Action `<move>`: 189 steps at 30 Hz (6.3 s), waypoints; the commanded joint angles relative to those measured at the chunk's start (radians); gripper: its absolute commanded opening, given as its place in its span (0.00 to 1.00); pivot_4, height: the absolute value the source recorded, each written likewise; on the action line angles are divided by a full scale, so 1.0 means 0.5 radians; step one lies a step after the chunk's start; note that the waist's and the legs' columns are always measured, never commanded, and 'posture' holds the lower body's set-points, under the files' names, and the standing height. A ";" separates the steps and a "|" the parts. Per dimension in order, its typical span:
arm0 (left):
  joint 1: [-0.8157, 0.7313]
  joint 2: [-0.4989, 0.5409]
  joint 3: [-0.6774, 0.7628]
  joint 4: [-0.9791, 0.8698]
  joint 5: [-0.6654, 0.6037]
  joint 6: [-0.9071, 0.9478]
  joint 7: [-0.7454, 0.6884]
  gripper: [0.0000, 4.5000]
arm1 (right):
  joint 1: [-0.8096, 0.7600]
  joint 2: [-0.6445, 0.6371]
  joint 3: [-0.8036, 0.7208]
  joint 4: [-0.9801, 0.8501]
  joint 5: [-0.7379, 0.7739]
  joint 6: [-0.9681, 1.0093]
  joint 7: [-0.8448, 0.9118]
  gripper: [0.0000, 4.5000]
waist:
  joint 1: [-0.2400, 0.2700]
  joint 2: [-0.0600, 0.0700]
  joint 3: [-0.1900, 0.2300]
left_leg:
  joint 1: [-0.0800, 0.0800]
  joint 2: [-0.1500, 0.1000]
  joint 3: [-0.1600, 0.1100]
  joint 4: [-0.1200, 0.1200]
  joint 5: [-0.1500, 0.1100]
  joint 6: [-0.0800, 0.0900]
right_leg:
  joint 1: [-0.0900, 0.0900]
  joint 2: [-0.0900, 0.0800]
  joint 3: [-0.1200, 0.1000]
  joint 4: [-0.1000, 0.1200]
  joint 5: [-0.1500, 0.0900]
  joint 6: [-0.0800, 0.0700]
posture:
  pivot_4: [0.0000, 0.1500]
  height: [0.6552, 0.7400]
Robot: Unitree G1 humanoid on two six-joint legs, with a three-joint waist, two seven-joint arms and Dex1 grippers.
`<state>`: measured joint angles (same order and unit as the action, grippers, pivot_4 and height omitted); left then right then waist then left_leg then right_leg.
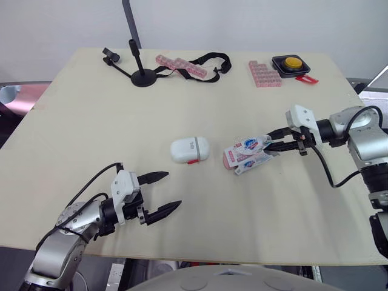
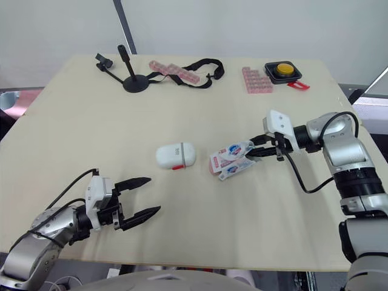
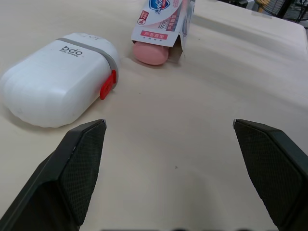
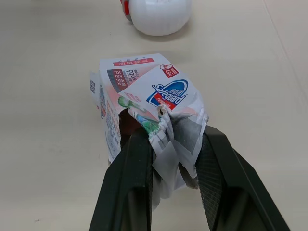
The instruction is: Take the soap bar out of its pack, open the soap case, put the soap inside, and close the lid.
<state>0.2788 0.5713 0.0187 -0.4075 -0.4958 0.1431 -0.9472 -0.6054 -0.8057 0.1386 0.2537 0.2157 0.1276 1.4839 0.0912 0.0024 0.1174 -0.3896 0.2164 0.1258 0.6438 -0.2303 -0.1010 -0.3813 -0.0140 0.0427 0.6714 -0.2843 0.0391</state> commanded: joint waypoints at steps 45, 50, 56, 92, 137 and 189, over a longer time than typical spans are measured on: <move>-0.107 0.008 0.002 0.107 0.051 -0.122 -0.146 1.00 | 0.962 0.466 -1.309 0.051 0.184 -0.045 -2.086 0.28 | -0.026 0.023 -0.016 | 0.027 -0.004 0.002 -0.012 0.001 -0.001 | 0.019 -0.004 0.003 -0.014 0.000 0.000 | 1.00 0.99; -0.093 0.003 0.008 0.077 -0.003 -0.118 -0.185 1.00 | 0.946 0.451 -1.238 0.081 0.153 -0.015 -2.110 0.28 | -0.025 0.023 -0.016 | 0.030 -0.004 0.002 -0.020 0.002 -0.003 | 0.024 -0.004 0.002 -0.019 0.000 0.000 | 1.00 0.99; -0.071 0.003 0.009 0.025 -0.043 -0.170 -0.251 1.00 | 0.928 0.431 -1.203 0.149 0.151 -0.010 -2.124 0.28 | -0.025 0.023 -0.016 | 0.030 -0.005 0.002 -0.022 0.002 -0.003 | 0.025 -0.004 0.001 -0.023 0.000 0.000 | 1.00 0.99; -0.151 -0.001 -0.056 -0.012 -0.042 -0.203 -0.258 1.00 | 1.124 0.274 -1.275 -0.107 0.574 -0.615 -1.147 0.99 | -0.039 0.024 -0.016 | 0.031 -0.004 0.002 -0.029 0.001 -0.002 | 0.038 -0.004 0.000 -0.032 0.000 0.000 | 1.00 0.99; -1.641 0.009 -0.418 1.509 0.622 -0.318 -0.479 1.00 | 1.436 0.286 -0.716 -0.725 0.833 -0.216 -0.398 0.99 | -0.010 0.021 -0.017 | 0.027 -0.018 -0.008 -0.029 0.004 0.002 | 0.037 -0.018 -0.011 -0.034 0.000 0.001 | 1.00 0.99; -1.889 -0.320 -0.510 1.905 0.772 -0.613 -0.693 1.00 | 1.519 0.298 -0.826 -0.362 0.674 -0.447 -0.368 0.99 | 0.002 0.019 -0.015 | 0.009 -0.030 -0.016 -0.029 0.006 0.011 | 0.039 -0.031 -0.029 -0.039 0.000 0.001 | 1.00 0.99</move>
<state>-0.6462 0.4087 -0.2489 0.5639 -0.1012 -0.1522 -1.2894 0.1589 -0.6368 -0.2524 0.0912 0.5521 -0.0847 1.2928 0.0922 0.0118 0.1098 -0.3851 0.2016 0.1178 0.6293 -0.2270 -0.0953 -0.3616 -0.0297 0.0283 0.6519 -0.2842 0.0396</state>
